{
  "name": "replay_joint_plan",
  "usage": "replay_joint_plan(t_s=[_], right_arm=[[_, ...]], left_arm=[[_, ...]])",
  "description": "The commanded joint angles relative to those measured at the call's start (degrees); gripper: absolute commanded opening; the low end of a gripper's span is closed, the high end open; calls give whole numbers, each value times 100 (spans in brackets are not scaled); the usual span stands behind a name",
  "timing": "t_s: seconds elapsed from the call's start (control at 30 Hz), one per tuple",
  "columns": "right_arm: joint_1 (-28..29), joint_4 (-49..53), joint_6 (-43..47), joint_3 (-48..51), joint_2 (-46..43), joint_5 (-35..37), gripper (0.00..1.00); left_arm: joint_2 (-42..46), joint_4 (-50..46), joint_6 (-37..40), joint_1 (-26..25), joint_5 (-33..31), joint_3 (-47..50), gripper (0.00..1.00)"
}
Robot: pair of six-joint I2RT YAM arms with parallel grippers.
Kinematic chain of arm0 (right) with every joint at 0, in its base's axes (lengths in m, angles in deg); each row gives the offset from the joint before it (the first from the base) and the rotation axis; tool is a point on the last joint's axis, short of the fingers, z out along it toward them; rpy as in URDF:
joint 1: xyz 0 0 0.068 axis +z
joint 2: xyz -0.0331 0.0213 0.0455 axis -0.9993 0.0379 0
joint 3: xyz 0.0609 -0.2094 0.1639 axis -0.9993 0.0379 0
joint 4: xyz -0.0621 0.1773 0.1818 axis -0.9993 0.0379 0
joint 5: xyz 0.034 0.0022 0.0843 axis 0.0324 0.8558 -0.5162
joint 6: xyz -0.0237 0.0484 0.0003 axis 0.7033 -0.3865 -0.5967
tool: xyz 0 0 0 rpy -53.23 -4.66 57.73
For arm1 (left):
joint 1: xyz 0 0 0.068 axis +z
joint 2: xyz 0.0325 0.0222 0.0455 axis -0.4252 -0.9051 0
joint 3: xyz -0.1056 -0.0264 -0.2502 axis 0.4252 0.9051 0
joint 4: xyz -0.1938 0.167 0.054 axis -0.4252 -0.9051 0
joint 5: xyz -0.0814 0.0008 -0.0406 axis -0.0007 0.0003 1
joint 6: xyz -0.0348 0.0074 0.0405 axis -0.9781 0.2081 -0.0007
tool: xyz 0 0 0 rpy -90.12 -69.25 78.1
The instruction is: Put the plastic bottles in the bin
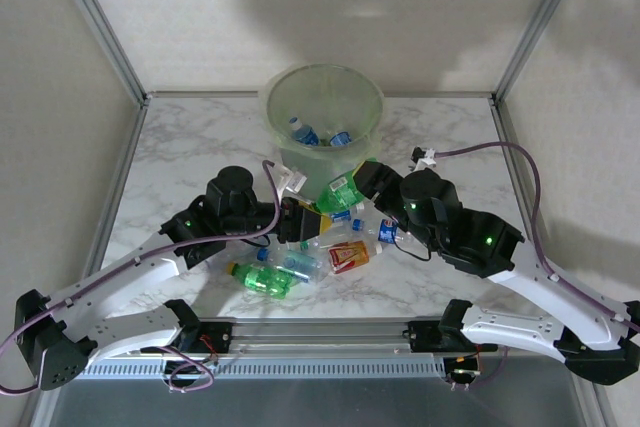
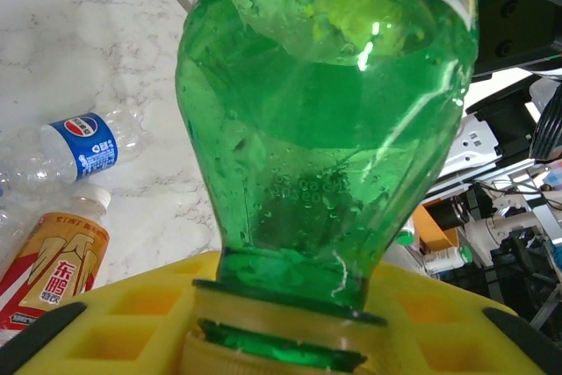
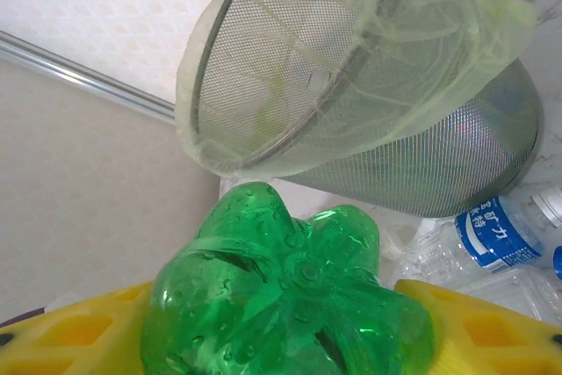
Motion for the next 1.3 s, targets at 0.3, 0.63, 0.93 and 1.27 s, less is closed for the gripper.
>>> replay_joint_plan(t_s=[0.3,0.63,0.93,1.27], right_arm=[[-41,295,148,-231,-25,259,79],[-45,2110,-361,-936,-441,1550,90],[-52,2105,-700,-302,-781,1359,89],[-46,2430,-1084,43,-1142,1449,89]], left_arm=[[220,-147,400,-53,-726,-164,21],[-59,-681,809,190,-2275,-1690,30],[-2063,-2019,946,584,-3631,-4049,32],[-3612,-2920,1212,949,-4139,-5202,29]])
